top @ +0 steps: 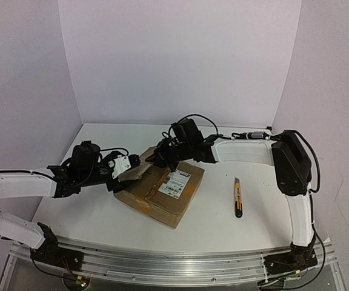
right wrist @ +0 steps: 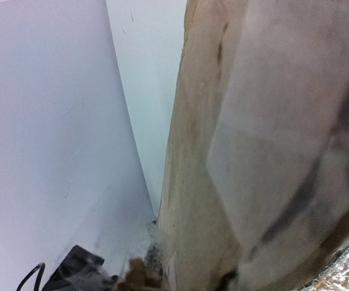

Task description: Unpack the express box

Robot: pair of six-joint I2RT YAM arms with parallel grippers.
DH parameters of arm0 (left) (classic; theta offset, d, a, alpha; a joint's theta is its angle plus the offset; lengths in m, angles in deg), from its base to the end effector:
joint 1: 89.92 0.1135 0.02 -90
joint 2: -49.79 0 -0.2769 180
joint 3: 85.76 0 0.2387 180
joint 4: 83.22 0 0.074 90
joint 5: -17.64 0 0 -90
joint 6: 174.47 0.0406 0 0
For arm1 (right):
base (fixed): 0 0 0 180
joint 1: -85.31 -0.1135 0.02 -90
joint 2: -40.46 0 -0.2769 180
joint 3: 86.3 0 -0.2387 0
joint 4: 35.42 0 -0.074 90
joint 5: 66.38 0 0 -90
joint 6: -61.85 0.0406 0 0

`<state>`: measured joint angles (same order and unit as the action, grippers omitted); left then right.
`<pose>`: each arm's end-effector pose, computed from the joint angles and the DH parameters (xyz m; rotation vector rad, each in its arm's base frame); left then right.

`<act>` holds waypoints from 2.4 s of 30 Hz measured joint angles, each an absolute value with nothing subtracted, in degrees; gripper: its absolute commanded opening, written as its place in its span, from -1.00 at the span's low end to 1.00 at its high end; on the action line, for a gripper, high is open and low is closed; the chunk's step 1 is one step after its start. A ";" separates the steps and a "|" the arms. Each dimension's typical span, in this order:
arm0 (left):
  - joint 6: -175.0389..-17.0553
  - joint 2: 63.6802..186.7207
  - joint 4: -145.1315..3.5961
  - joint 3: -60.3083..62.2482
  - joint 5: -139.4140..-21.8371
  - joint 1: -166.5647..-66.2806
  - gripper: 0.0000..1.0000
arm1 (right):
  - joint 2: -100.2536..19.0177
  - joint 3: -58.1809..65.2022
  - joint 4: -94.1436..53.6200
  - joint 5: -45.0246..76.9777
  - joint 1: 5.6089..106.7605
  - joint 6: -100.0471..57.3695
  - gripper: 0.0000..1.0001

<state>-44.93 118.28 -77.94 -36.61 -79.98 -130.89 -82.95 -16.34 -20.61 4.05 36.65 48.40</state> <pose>0.1834 -0.1664 0.2445 1.3561 1.4694 -0.1490 0.3225 0.3871 0.2364 0.3511 2.4829 1.5239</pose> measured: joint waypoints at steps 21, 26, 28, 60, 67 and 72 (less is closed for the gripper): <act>-53.77 120.86 -68.62 -26.92 -88.16 -123.93 -1.00 | -58.49 -3.08 -14.49 1.00 36.43 -5.16 0.55; -54.05 121.26 -66.22 -24.27 -93.47 -122.46 -1.00 | -55.63 -1.63 -9.50 -2.61 35.30 -27.53 0.60; -53.98 121.44 -65.46 -23.09 -95.65 -122.39 -1.00 | -57.75 -2.80 -5.70 -3.91 35.01 -34.17 0.64; -57.28 124.50 -64.19 -17.55 -102.31 -122.15 -1.00 | -75.85 -17.09 22.62 -3.74 30.40 -64.26 -0.70; -60.98 128.95 -64.06 -16.09 -99.41 -120.10 -1.00 | -75.21 -16.58 21.31 -2.16 29.91 -64.14 -1.00; -63.39 131.29 -63.22 -14.73 -99.58 -118.80 -1.00 | -72.99 -15.50 20.13 0.74 27.82 -64.16 -1.00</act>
<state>-63.39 131.29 -63.22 -14.73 -99.58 -118.80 -72.99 -15.50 20.13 0.74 27.82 -64.16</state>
